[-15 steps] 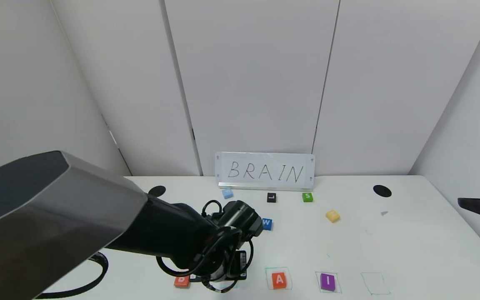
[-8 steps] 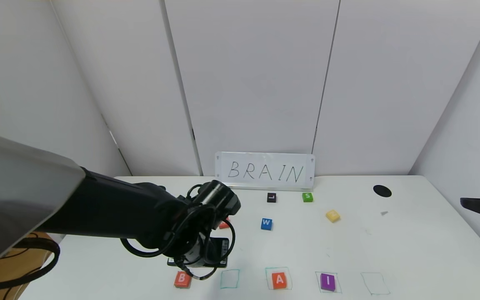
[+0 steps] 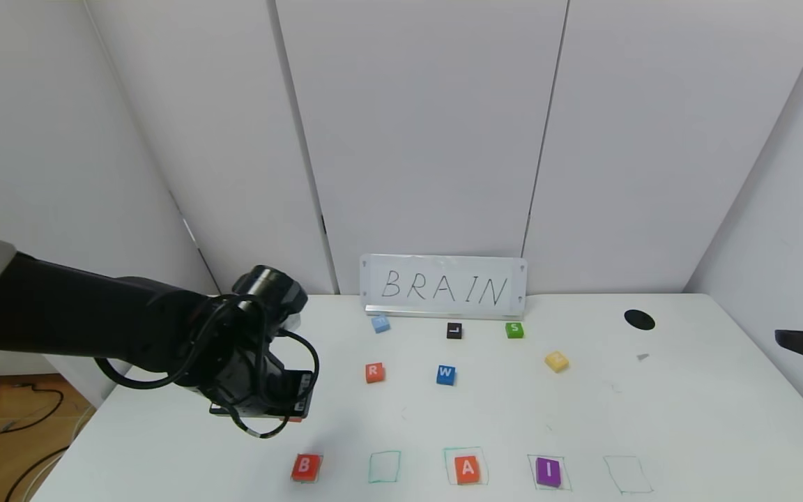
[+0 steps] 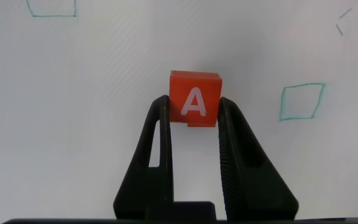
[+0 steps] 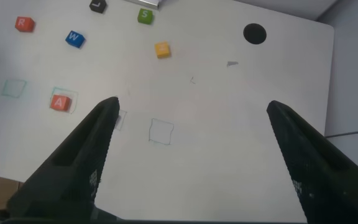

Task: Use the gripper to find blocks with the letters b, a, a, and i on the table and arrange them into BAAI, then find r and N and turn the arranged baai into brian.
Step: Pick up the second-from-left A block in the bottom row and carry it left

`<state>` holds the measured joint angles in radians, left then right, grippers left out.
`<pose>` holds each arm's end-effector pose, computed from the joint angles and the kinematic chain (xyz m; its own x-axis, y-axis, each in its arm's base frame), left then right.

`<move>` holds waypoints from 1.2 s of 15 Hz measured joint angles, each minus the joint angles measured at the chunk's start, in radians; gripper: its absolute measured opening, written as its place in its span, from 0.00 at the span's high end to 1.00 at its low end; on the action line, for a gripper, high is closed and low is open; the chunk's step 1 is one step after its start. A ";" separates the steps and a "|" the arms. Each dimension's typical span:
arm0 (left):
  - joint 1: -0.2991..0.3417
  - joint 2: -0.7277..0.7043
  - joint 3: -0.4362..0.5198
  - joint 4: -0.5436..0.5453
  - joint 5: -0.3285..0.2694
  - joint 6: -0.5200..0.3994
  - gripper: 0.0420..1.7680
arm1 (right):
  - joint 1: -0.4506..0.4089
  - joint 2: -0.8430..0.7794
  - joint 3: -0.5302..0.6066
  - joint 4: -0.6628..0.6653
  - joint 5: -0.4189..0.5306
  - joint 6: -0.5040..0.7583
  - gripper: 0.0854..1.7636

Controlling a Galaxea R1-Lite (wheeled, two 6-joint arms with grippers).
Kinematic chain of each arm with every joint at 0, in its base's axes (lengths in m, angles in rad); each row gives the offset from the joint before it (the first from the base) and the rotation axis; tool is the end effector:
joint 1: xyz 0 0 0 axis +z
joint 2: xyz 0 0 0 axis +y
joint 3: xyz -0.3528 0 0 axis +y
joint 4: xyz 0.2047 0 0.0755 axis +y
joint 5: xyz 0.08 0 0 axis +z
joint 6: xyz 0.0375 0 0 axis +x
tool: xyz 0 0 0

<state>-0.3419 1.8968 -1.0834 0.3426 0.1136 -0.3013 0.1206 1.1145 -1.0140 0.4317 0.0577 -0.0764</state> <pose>0.3366 -0.1153 0.1300 0.4152 -0.0275 -0.9093 0.0211 0.9996 -0.0205 0.1556 0.0210 0.3117 0.8471 0.1607 -0.5066 -0.2074 0.9776 -0.0366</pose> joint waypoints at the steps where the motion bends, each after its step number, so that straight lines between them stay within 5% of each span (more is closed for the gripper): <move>1: 0.039 -0.005 0.000 0.000 -0.021 0.016 0.74 | 0.000 0.000 0.000 0.000 0.000 0.000 0.03; 8: 0.253 0.022 -0.028 -0.016 -0.064 0.144 0.74 | 0.012 0.000 0.000 -0.004 -0.001 0.001 0.03; 18: 0.339 0.163 -0.097 -0.079 -0.061 0.205 0.74 | 0.014 0.000 0.000 -0.002 0.001 0.001 0.03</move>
<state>-0.0028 2.0600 -1.1804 0.2640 0.0523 -0.0964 0.1351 1.1140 -1.0136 0.4298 0.0587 -0.0749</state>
